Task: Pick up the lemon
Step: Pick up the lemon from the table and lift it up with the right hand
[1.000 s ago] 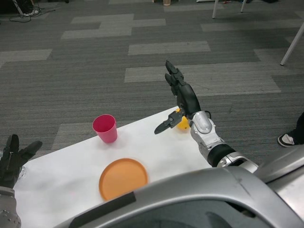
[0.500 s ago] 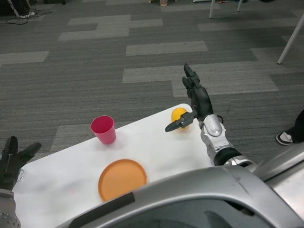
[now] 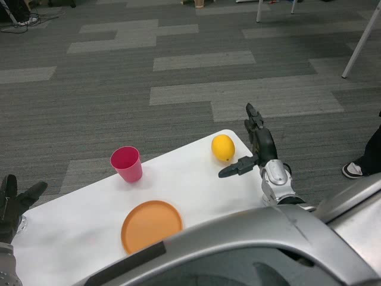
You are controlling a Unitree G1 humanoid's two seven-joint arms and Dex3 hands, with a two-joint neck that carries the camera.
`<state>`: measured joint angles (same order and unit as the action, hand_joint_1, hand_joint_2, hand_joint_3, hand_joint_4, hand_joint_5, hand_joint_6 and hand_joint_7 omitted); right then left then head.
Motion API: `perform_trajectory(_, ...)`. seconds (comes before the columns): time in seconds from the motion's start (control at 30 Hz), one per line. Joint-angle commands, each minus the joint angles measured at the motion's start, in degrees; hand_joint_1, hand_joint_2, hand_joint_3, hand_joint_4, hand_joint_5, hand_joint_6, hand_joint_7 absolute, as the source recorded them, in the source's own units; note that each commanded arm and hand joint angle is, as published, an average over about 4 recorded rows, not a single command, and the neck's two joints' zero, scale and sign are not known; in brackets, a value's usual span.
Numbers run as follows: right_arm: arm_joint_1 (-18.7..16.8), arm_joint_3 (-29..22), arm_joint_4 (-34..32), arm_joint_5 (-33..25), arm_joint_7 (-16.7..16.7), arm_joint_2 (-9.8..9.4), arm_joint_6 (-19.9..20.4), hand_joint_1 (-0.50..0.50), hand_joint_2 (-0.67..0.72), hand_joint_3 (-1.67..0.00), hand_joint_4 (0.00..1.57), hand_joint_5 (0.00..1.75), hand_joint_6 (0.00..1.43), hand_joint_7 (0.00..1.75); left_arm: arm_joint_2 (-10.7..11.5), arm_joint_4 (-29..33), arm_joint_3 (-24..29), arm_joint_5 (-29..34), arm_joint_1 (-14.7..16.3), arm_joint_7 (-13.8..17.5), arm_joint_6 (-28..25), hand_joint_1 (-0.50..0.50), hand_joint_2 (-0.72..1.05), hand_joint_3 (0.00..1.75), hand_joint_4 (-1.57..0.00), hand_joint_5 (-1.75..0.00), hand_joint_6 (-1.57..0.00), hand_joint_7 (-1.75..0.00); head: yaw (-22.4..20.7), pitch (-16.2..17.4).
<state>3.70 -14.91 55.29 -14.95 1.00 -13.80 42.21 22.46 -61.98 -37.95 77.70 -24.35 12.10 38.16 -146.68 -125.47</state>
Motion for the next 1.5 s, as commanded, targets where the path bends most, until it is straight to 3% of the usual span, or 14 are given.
perform_trajectory(0.03,0.48,-0.25,2.10,-0.08,0.18,0.35,-0.07,-0.15,0.17,-0.16,0.00,0.24,0.00,0.00,0.39,0.01,-0.02,-0.09,-0.96,0.20,-0.06,0.50,1.05,0.09,0.00,0.00,0.00,0.00,0.03,0.01)
perform_trajectory(0.13,2.08,0.02,5.64,1.17,0.14,0.05,0.29,-0.17,0.09,-0.16,0.00,0.29,0.00,0.00,0.39,0.08,-0.02,-0.09,-0.96,0.20,-0.10,0.50,1.05,0.09,0.00,0.00,0.00,0.00,0.16,-0.02)
perform_trajectory(0.3,4.56,0.50,10.32,3.57,0.10,-1.27,0.51,-0.17,0.09,-0.16,0.00,0.29,0.00,0.00,0.34,0.01,-0.02,-0.09,-0.92,0.20,-0.01,0.50,1.05,0.09,0.00,0.00,0.00,0.00,0.16,0.11)
perform_trajectory(0.53,9.24,0.50,16.82,3.30,-0.65,-1.45,0.44,-0.19,0.11,-0.16,0.00,0.29,0.00,0.00,0.30,0.10,-0.02,-0.09,-0.79,0.20,-0.06,0.50,1.05,0.09,0.00,0.00,0.00,0.00,0.17,0.33)
perform_trajectory(0.93,16.56,0.90,22.45,3.26,-3.73,-2.37,-0.86,-0.25,0.09,-0.16,0.00,0.29,0.00,0.00,0.30,0.01,0.07,0.00,-0.52,0.16,0.07,0.50,1.05,0.09,0.00,0.00,0.00,0.00,-0.32,0.63)
perform_trajectory(1.2,19.81,4.30,24.95,5.83,-4.50,-2.30,-6.37,-0.29,0.00,-0.16,0.00,0.39,0.00,0.00,0.28,0.01,0.16,0.00,-0.48,0.11,0.07,0.50,1.05,0.09,0.00,0.00,0.00,0.00,-0.49,1.19)
perform_trajectory(1.5,20.65,4.59,26.40,12.66,-5.88,-1.84,-12.94,-0.33,-0.08,-0.16,0.00,0.65,0.00,0.00,0.21,0.01,0.16,0.00,-0.44,0.11,0.07,0.50,1.05,0.09,0.00,0.00,0.00,0.00,-0.21,1.62)
